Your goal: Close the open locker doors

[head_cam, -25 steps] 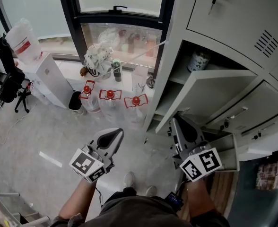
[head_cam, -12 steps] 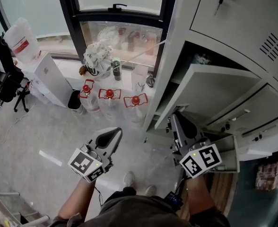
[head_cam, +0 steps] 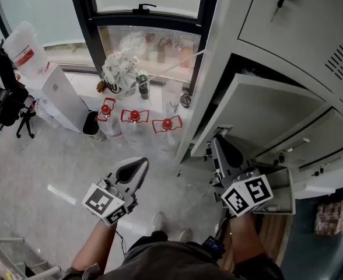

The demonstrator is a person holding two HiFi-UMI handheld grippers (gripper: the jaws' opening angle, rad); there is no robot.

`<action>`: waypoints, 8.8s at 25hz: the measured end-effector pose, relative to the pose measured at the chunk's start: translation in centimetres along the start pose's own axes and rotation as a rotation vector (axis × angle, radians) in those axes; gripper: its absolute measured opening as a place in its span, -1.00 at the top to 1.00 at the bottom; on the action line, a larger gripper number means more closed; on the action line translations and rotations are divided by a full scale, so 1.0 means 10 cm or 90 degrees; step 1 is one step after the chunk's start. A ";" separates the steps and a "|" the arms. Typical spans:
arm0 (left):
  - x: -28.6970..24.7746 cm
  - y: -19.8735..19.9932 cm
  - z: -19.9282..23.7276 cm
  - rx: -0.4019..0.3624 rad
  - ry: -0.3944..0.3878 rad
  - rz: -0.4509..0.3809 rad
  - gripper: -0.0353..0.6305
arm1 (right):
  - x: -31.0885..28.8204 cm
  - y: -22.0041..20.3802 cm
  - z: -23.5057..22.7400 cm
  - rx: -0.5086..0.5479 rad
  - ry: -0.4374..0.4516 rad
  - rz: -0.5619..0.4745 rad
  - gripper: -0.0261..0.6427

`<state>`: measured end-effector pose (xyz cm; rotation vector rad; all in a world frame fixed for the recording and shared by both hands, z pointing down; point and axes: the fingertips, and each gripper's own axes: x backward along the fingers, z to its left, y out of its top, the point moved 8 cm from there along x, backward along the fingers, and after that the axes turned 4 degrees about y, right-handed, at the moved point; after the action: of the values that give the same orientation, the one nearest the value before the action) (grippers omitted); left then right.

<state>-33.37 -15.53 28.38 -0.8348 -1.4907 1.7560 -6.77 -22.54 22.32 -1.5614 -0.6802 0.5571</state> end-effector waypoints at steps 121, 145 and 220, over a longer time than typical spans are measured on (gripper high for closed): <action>-0.23 -0.07 -2.99 -0.078 -0.128 -0.017 0.87 | 3.34 -0.05 -0.20 -0.058 -0.093 -0.026 0.88; -0.66 -0.31 -3.33 -0.082 -0.383 0.017 0.86 | 3.97 -0.25 0.04 -0.047 -0.329 -0.013 0.88; -2.55 -3.09 -5.39 -0.011 -0.255 0.278 0.77 | 5.20 -3.46 -2.56 -0.073 0.056 0.270 0.44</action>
<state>28.02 -3.14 52.55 -0.9047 -1.6656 2.3455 44.44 -2.36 61.41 -1.8403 -0.3161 0.7670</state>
